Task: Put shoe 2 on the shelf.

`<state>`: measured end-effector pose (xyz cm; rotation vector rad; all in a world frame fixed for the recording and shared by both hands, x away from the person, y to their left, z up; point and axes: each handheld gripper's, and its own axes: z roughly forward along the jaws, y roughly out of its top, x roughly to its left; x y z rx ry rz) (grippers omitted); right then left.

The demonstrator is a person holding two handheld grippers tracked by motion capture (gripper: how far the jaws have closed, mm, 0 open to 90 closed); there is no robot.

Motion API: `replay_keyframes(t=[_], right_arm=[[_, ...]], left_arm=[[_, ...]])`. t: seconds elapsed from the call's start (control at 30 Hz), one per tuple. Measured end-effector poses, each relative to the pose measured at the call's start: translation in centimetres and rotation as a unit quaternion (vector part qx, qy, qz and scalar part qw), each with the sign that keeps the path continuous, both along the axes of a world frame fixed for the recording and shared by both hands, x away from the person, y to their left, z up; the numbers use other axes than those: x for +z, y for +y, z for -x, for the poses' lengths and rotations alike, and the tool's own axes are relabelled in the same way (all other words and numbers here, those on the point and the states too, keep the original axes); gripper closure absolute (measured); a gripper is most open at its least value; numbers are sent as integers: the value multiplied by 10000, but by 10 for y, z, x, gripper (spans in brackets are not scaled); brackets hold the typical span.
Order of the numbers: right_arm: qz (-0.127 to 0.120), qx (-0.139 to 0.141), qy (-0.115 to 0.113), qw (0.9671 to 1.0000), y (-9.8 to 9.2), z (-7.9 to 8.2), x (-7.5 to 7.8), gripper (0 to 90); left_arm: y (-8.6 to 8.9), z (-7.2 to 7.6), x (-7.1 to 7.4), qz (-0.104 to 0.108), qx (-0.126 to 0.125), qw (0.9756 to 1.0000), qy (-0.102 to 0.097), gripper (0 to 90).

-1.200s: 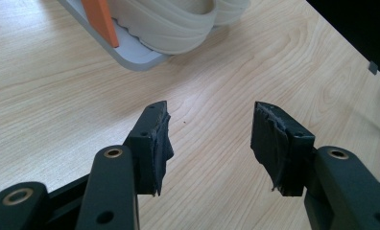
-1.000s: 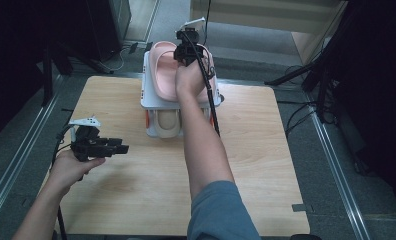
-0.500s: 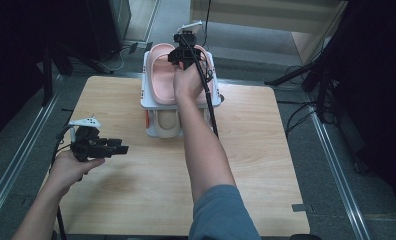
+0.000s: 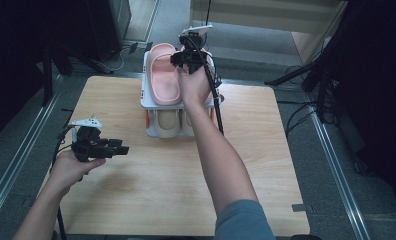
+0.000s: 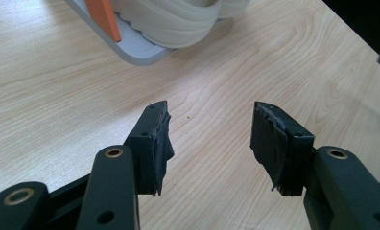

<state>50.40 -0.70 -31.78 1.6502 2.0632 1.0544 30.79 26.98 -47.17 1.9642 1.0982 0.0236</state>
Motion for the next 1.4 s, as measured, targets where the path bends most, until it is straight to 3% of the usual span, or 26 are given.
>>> replay_keyframes(t=[0.2, 0.3, 0.47, 0.97, 1.07, 1.3, 1.4], right_arm=[[-104, 339, -13, 9994, -11, 16, 1, 509], [49, 750, -137, 9971, -17, 34, 1, 508], [15, 1074, -258, 9939, -25, 55, 3, 506], [-292, 1710, -307, 9844, -40, 105, -1, 491], [-426, 1944, -273, 9796, -48, 115, -7, 498], [-489, 2097, -346, 9759, -62, 130, -15, 503], [-308, 2166, -458, 9747, -70, 139, -25, 494]], left_arm=[[-1, -1, -1, -27, 1, 10000, 8, 481], [-1, -1, -2, -47, 12, 10000, 28, 480], [-1, -2, -2, -73, 33, 10000, 47, 479], [0, -1, -4, -124, 50, 9999, 58, 476], [-1, -2, -4, -129, 72, 9999, 74, 476], [-2, -1, -5, -192, 63, 9998, 78, 475], [-3, -1, -6, -217, 67, 9997, 95, 474]])
